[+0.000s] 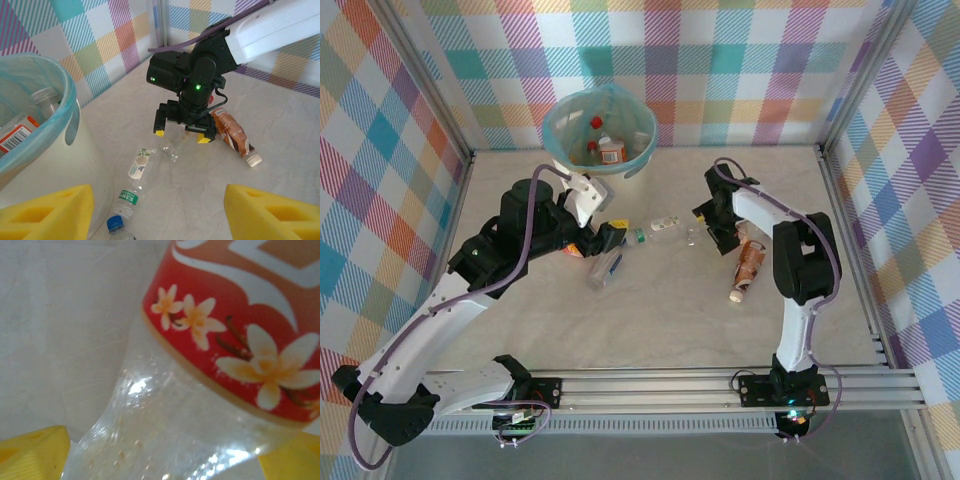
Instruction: Put the plastic bottles in the bin
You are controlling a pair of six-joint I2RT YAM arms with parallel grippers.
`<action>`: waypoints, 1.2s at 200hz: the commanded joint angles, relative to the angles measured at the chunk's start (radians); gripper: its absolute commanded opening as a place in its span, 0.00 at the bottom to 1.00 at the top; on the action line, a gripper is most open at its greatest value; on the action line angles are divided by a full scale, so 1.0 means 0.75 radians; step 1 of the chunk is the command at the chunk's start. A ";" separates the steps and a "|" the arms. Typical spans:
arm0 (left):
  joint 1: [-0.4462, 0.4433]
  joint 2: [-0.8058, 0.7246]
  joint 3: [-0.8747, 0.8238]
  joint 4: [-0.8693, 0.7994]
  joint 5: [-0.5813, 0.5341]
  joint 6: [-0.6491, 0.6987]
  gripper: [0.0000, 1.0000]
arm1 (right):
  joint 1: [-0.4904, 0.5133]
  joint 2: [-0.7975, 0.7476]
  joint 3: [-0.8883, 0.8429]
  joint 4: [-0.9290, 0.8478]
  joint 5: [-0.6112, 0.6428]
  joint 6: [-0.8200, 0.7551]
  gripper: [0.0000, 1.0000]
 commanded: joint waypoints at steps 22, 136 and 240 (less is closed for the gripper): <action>-0.017 -0.035 -0.023 -0.022 -0.025 0.019 0.69 | -0.008 0.066 0.035 0.004 -0.007 0.054 0.88; -0.014 -0.020 0.070 0.035 -0.059 -0.076 0.69 | -0.002 -0.265 -0.051 0.092 0.074 -0.206 0.56; 0.006 0.301 0.526 -0.022 -0.233 -0.430 0.69 | 0.073 -0.921 -0.247 0.498 -0.035 -0.881 0.46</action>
